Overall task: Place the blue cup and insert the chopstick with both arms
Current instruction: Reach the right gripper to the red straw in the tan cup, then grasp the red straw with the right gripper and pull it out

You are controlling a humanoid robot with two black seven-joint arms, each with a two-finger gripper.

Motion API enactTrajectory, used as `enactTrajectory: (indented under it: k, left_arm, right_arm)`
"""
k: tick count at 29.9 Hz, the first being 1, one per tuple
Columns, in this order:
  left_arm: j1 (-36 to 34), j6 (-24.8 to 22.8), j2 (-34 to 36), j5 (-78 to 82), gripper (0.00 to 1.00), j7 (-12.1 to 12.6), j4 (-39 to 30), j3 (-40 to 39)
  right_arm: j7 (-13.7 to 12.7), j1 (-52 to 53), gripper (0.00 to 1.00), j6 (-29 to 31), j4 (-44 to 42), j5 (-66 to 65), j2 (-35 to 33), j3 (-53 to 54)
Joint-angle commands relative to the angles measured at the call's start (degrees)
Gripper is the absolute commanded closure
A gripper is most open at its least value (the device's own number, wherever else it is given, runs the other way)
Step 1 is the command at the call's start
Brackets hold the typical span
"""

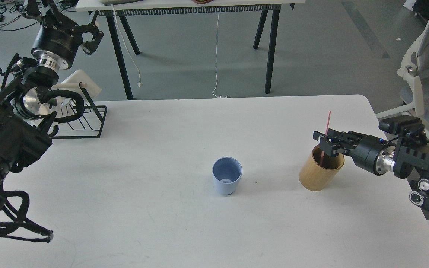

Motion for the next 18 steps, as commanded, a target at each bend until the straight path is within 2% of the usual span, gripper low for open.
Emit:
enactTrajectory:
  k: [1, 5, 11, 18]
  left_arm:
    - [0.00, 0.01, 0.02, -0.02, 0.00, 0.01, -0.01, 0.00]
    - [0.00, 0.01, 0.02, 0.06, 0.00, 0.01, 0.00, 0.00]
    - [-0.08, 0.01, 0.02, 0.06, 0.00, 0.01, 0.00, 0.09]
    - [-0.09, 0.01, 0.29, 0.06, 0.00, 0.01, 0.00, 0.09]
  right_arm:
    - [-0.06, 0.05, 0.87, 0.04, -0.02, 0.01, 0.01, 0.00]
    - [-0.06, 0.40, 0.99, 0.04, -0.02, -0.08, -0.08, 0.00]
    - [0.38, 0.66, 1.00, 0.04, 1.20, -0.08, -1.13, 0.00]
    - [0.55, 1.89, 0.99, 0.57, 10.77, 0.36, -12.63, 0.53]
